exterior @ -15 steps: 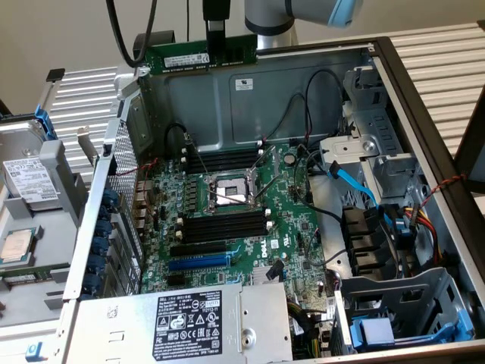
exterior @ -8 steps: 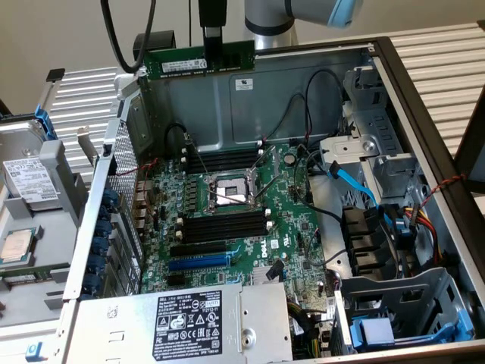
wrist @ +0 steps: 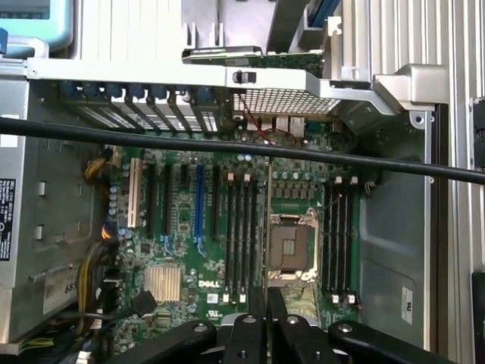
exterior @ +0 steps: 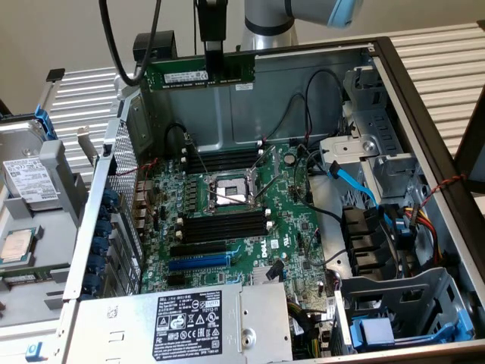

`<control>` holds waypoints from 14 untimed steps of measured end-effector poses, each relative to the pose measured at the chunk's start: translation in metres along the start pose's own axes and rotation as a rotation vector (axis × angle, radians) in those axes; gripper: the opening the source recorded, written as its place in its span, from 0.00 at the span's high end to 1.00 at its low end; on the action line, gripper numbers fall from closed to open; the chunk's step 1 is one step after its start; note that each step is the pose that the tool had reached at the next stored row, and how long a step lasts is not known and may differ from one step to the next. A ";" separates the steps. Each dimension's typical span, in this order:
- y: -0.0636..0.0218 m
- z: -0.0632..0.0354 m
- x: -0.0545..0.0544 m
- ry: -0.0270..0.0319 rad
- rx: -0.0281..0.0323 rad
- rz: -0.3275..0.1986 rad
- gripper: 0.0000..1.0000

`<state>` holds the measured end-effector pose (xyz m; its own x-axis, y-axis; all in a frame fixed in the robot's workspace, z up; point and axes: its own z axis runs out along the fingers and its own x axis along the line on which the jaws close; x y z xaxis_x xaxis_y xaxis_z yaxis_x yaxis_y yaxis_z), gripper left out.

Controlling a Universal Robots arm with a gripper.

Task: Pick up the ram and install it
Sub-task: 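Insert the ram into the slot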

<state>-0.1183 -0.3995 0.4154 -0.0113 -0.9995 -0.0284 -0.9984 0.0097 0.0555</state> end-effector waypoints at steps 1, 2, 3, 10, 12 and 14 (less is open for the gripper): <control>-0.0001 0.0017 0.000 0.0000 0.0000 0.000 0.87; -0.0002 0.0036 0.000 -0.0001 0.0001 0.000 0.87; -0.0003 0.0055 0.000 -0.0001 0.0001 0.000 0.87; -0.0010 0.0178 0.001 0.0013 0.0001 0.000 0.87; -0.0012 0.0208 0.001 0.0030 0.0000 0.000 0.87; -0.0013 0.0239 0.001 0.0047 0.0001 0.001 0.87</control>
<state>-0.1183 -0.4001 0.3914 -0.0117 -0.9997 -0.0236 -0.9984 0.0104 0.0554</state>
